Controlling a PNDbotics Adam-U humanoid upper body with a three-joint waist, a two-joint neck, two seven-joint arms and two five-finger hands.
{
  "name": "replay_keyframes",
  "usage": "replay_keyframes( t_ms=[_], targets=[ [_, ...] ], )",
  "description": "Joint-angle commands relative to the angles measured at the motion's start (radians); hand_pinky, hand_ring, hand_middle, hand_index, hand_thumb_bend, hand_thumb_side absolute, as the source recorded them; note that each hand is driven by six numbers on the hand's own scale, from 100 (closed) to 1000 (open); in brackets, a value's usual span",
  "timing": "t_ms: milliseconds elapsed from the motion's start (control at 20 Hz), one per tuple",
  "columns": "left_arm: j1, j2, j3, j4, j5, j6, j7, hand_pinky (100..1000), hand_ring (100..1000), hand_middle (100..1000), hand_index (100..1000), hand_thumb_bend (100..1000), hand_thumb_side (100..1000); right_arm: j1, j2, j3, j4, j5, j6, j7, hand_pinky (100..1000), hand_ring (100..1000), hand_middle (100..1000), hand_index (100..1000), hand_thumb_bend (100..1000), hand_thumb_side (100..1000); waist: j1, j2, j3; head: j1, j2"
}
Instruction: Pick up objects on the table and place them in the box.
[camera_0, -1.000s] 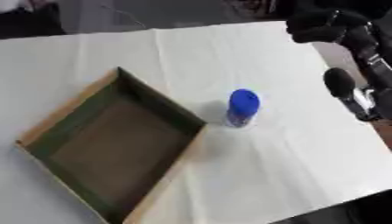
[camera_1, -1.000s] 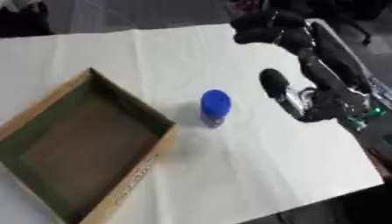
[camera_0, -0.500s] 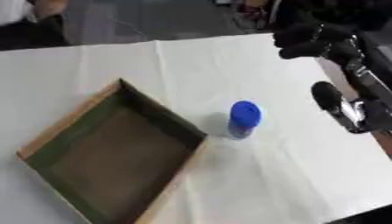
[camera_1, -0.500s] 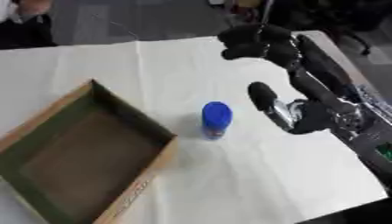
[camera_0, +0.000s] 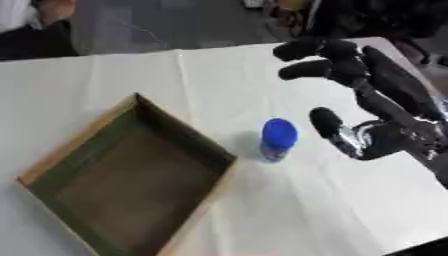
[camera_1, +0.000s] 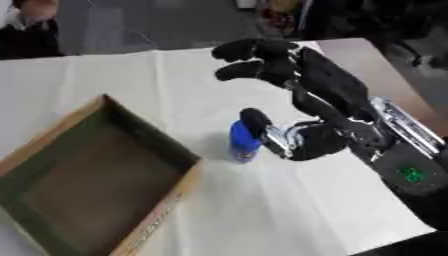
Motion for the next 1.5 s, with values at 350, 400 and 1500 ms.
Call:
replay_keyframes(
  t_ms=[350, 400, 1500],
  targets=[
    [-0.015, 0.011, 0.002, -0.014, 0.005, -0.003, -0.007, 594, 763, 969, 876, 100, 808, -0.031, 0.048, 0.028, -0.009, 0.070, 0.078, 0.031, 766, 823, 869, 844, 166, 940, 0.007, -0.015, 0.001, -0.019, -0.007],
    [-0.016, 0.009, 0.001, -0.014, 0.005, -0.004, -0.008, 594, 764, 969, 876, 100, 808, -0.035, 0.052, 0.029, -0.009, 0.063, 0.074, 0.014, 751, 818, 863, 839, 192, 919, 0.010, -0.014, 0.001, -0.021, -0.007],
    [-0.051, -0.021, -0.002, -0.014, 0.019, -0.003, -0.019, 593, 764, 970, 875, 100, 808, -0.115, 0.070, 0.064, 0.156, 0.084, 0.014, -0.161, 750, 825, 873, 854, 211, 919, 0.036, 0.011, 0.022, -0.047, -0.037]
  ],
)
